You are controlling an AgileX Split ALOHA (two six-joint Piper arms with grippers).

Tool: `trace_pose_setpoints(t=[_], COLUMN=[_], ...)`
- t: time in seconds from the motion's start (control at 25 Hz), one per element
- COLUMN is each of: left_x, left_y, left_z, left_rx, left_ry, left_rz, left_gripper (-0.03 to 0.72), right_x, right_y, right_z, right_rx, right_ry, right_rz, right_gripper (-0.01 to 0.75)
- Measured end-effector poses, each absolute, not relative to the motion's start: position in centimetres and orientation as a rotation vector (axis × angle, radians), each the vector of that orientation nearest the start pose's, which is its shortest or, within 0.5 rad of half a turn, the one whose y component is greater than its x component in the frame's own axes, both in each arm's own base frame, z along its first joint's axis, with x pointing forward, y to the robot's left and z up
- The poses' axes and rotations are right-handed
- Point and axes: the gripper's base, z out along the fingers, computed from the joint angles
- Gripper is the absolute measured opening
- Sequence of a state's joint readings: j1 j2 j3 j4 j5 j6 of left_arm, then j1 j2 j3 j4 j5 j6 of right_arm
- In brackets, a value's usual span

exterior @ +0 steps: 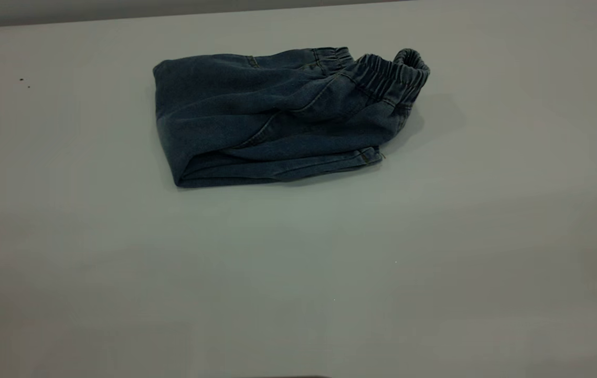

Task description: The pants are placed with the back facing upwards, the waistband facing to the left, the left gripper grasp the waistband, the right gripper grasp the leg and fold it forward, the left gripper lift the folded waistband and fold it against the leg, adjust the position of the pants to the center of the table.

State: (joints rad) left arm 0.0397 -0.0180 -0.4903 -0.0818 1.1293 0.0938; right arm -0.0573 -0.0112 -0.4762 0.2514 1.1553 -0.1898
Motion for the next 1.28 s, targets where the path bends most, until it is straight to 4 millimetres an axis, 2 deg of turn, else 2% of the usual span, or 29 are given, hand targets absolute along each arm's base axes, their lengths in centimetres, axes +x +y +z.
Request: trace_pose_setpoints(t=[0.68,0.96,1.28], left_x=[-1.0,-1.0,-1.0], left_y=[-0.7,-0.7,-0.7], left_z=[26.9,26.9,26.9], left_rx=[0.063,0.063,0.063], left_ry=[2.102,2.102,2.102], left_rz=[-0.019,-0.019,-0.019], left_gripper=[0.412,0.412,0.412], right_x=[-0.8,-0.7,-0.7], right_y=[2.0,0.7,0.5], right_z=[26.5,26.4,26.4], right_rx=[-0.159,0.042,0.085], right_ry=[2.123,2.140,2.136], right_rz=[0.143,0.052,0.045], right_gripper=[0.477,0.477,0.477])
